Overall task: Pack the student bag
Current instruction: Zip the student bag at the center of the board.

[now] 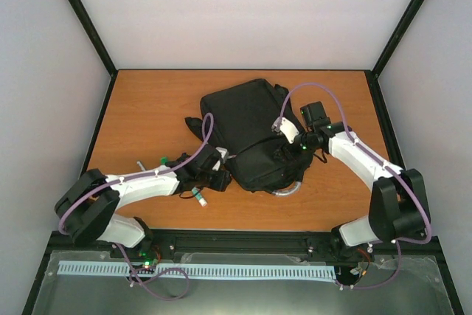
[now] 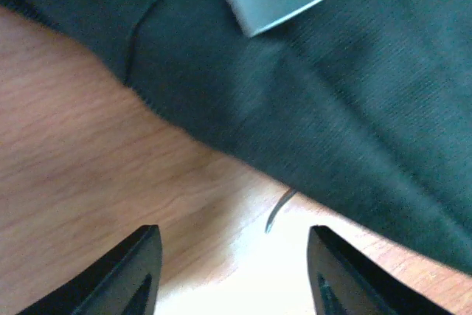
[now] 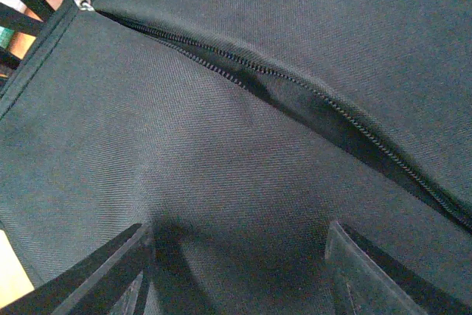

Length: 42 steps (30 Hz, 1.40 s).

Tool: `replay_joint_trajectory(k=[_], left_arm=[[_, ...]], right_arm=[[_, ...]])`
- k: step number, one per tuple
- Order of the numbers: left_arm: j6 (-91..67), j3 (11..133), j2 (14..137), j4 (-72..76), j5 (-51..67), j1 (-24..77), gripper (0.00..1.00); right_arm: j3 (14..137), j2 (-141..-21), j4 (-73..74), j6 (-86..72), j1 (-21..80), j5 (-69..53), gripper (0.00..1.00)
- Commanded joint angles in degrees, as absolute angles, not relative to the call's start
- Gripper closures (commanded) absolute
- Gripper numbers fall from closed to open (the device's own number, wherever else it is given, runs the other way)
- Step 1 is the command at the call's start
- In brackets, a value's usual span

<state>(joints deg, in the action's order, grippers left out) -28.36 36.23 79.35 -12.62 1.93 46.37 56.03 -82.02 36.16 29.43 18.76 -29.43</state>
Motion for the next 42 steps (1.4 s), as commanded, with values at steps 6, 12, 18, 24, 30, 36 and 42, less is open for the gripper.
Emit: replay_joint_trajectory(k=[6,12,18,24,30,36,42], left_arm=[[-26.6,38.4,82.9,-3.6,5.3,46.5,0.61],[-26.1,37.8,82.2,-3.9,3.9,46.5,0.89],[-25.9,35.4,79.9,-3.7,3.8,46.5,0.99],[-25.3,33.6,77.4,-3.5,7.5,47.7,0.99],[-24.8,34.3,78.3,-3.1,10.8,51.1,0.99],[-24.8,37.9,82.1,-1.6,11.0,56.4,0.99],[-23.8,42.1,85.1,0.2,11.6,61.0,0.99]], right_arm=[[55.7,-84.6,35.0,29.0,19.1,-30.0,0.36],[55.5,-84.9,34.4,28.8,19.2,-29.2,0.36],[55.6,-86.3,34.6,28.5,19.1,-29.0,0.38],[56.0,-87.8,34.2,27.7,19.1,-27.8,0.38],[56.4,-90.4,34.6,27.3,19.2,-27.6,0.39],[56.9,-91.7,34.8,27.1,19.2,-27.2,0.39],[56.9,-92.2,34.6,26.5,19.1,-25.9,0.39]])
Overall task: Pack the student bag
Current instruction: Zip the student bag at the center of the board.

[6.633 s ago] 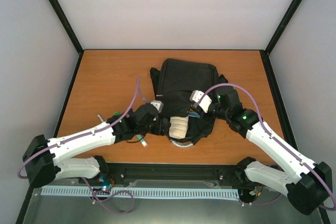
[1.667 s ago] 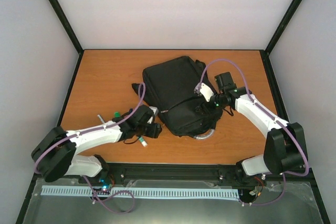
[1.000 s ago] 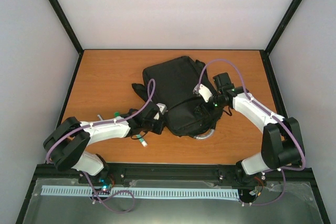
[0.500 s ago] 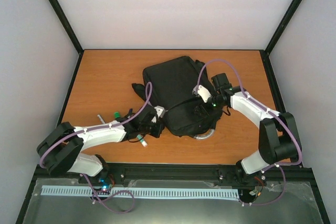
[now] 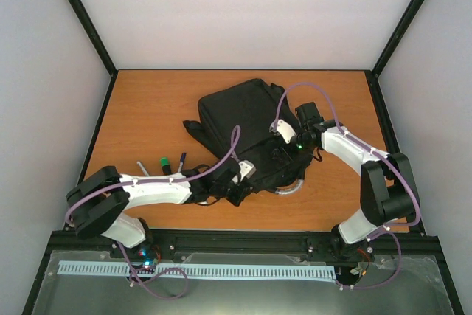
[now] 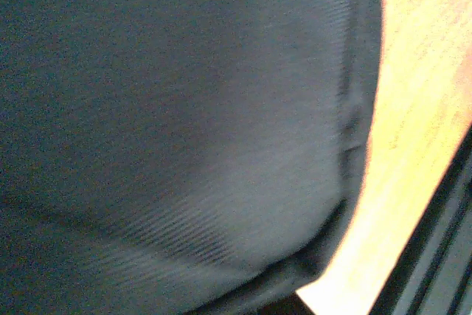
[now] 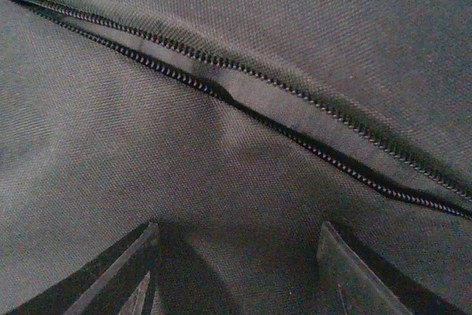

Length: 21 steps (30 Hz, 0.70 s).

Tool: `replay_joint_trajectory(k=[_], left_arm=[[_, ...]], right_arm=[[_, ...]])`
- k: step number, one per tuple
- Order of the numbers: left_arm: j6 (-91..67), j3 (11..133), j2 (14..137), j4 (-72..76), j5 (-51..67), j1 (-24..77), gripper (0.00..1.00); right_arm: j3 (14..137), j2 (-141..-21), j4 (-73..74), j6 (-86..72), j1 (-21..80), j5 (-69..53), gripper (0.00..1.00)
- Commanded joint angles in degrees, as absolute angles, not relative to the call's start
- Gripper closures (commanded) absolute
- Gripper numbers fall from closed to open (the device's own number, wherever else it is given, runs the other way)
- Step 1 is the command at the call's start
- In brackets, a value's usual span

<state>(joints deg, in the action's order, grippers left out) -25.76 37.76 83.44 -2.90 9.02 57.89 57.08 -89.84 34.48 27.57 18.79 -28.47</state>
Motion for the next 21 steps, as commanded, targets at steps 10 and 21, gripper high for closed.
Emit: replay_joint_trajectory(k=[10,21], left_arm=[[-25.1,48.9,94.6,4.3,12.2,64.5,0.99],[-23.7,49.5,81.7,-10.4,4.3,64.4,0.58]], right_arm=[[57.4,-90.9,34.7,26.2,19.0,-24.5,0.39],[59.6,-78.8,43.0,30.5,14.3,-20.8,0.34]])
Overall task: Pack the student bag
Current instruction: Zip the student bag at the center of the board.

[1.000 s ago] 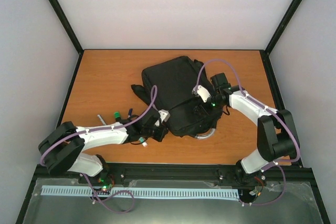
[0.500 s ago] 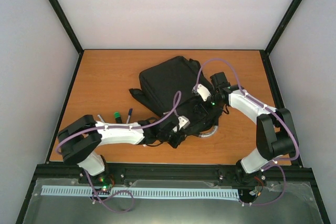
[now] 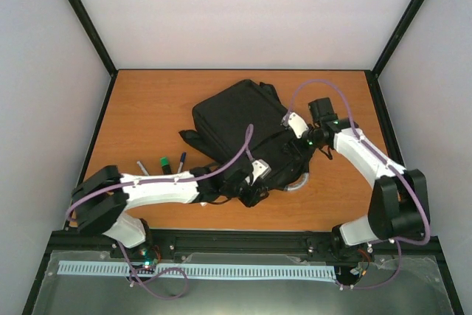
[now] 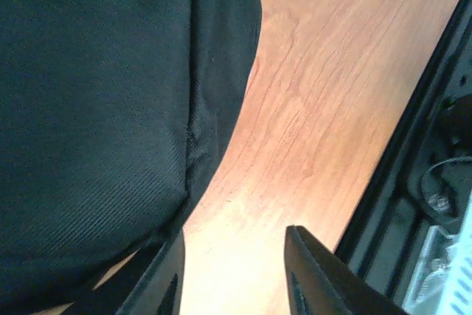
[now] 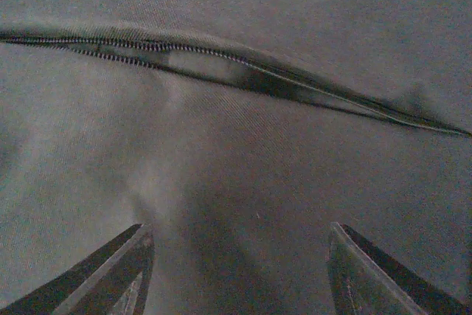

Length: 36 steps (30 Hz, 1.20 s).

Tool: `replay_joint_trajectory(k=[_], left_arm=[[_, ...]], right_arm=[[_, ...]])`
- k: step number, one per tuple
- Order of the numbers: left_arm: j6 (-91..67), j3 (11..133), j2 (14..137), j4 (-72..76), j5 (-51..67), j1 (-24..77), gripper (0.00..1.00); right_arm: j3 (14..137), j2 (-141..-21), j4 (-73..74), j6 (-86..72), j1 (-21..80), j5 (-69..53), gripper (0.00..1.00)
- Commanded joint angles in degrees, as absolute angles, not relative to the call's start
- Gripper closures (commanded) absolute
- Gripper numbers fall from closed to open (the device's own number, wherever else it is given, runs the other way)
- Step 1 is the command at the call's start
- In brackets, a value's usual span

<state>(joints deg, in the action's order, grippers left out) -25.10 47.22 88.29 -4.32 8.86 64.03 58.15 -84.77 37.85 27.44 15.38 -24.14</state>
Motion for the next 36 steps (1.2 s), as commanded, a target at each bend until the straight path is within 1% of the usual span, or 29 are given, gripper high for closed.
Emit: replay_joint_trajectory(k=[1,4,6,9,13,18,29,32,36], left_arm=[[-23.8,49.3,80.2,-12.5,2.9,64.4,0.54],[-23.7,48.7,76.9,-15.9,-0.9,64.0,0.40],[-22.7,48.3,75.6,-17.2,-2.8,63.5,0.35],[-20.5,47.1,74.7,-16.6,-4.2,62.7,0.33],[-14.5,45.2,73.9,-12.8,-3.7,62.7,0.31],[-8.4,46.7,76.2,-11.7,-3.5,63.0,0.31],[1.6,53.4,86.8,-9.7,-12.7,64.9,0.33],[3.5,55.5,88.7,-9.0,-15.5,65.0,0.34],[6.8,58.1,91.4,-8.9,-15.3,65.0,0.36]], right_arm=[[58.9,-77.2,43.7,31.6,14.3,-20.0,0.32],[57.0,-73.9,47.6,35.4,14.5,-19.7,0.30],[55.6,-72.7,50.3,37.3,14.6,-20.1,0.30],[51.3,-69.7,52.9,41.0,15.4,-22.8,0.33],[45.6,-67.2,50.7,42.9,16.9,-22.3,0.35],[44.7,-71.5,45.1,39.1,17.0,-19.7,0.39],[56.0,-84.8,37.4,33.3,16.7,-16.6,0.41],[58.1,-86.5,36.7,33.0,16.5,-15.8,0.42],[58.5,-87.0,36.5,32.5,15.6,-16.6,0.42]])
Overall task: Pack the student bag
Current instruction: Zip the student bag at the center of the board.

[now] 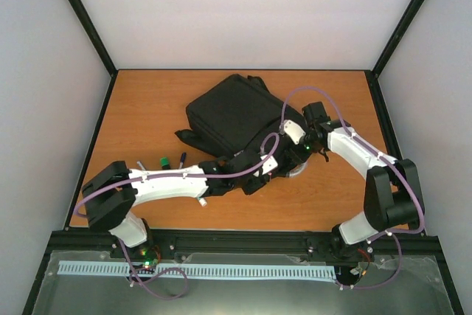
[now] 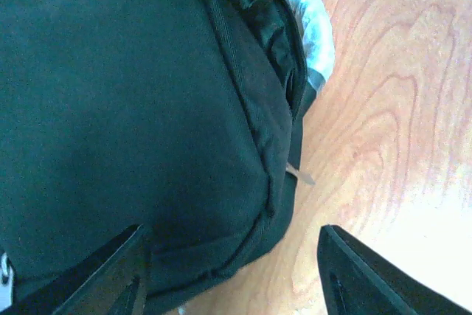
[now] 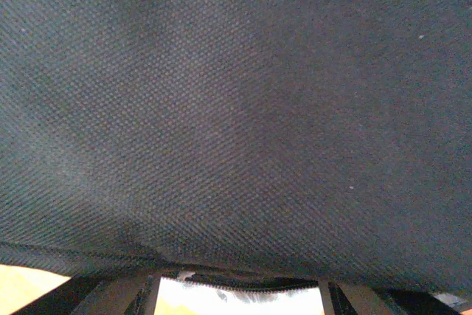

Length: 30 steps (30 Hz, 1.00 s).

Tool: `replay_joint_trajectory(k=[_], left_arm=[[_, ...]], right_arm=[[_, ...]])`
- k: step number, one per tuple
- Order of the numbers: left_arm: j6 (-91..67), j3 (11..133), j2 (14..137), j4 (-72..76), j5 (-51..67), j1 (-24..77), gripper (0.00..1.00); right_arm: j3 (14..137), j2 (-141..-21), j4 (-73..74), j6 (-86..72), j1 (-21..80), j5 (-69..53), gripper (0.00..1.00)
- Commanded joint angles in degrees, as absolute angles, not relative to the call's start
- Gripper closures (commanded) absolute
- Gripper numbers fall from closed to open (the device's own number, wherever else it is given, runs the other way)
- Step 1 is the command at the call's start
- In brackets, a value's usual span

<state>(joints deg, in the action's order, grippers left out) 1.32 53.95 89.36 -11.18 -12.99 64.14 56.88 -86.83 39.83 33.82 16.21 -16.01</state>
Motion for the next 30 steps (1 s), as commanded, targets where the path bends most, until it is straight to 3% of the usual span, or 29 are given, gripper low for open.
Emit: replay_joint_trajectory(k=[1,4,7,18,20,23,27,30], left_arm=[[7.1,58.4,92.2,-8.8,-15.6,65.0,0.36],[8.7,60.1,94.8,-8.6,-16.2,65.0,0.40],[8.7,62.1,97.4,-9.1,-18.0,65.0,0.55],[8.2,65.9,101.7,-11.1,-17.7,64.9,0.95],[7.4,65.2,100.9,-10.6,-17.5,64.9,0.99],[6.5,63.6,98.7,-10.3,-16.7,64.9,0.97],[5.1,64.5,98.5,-15.3,-15.5,64.9,0.57],[5.0,62.9,98.3,-14.8,-16.1,64.9,0.49]], right_arm=[[58.2,-86.7,36.5,32.5,15.2,-16.7,0.42],[57.2,-85.9,37.0,32.7,14.0,-18.2,0.42],[56.4,-84.7,38.1,33.1,11.6,-19.8,0.42],[50.3,-76.0,40.9,35.5,6.9,-23.3,0.41],[48.9,-74.5,40.7,35.4,6.9,-23.2,0.41],[47.4,-72.6,40.7,35.2,6.9,-23.1,0.41],[46.6,-71.0,41.3,34.9,6.9,-23.9,0.41],[45.9,-69.7,41.2,34.6,6.9,-24.2,0.40]])
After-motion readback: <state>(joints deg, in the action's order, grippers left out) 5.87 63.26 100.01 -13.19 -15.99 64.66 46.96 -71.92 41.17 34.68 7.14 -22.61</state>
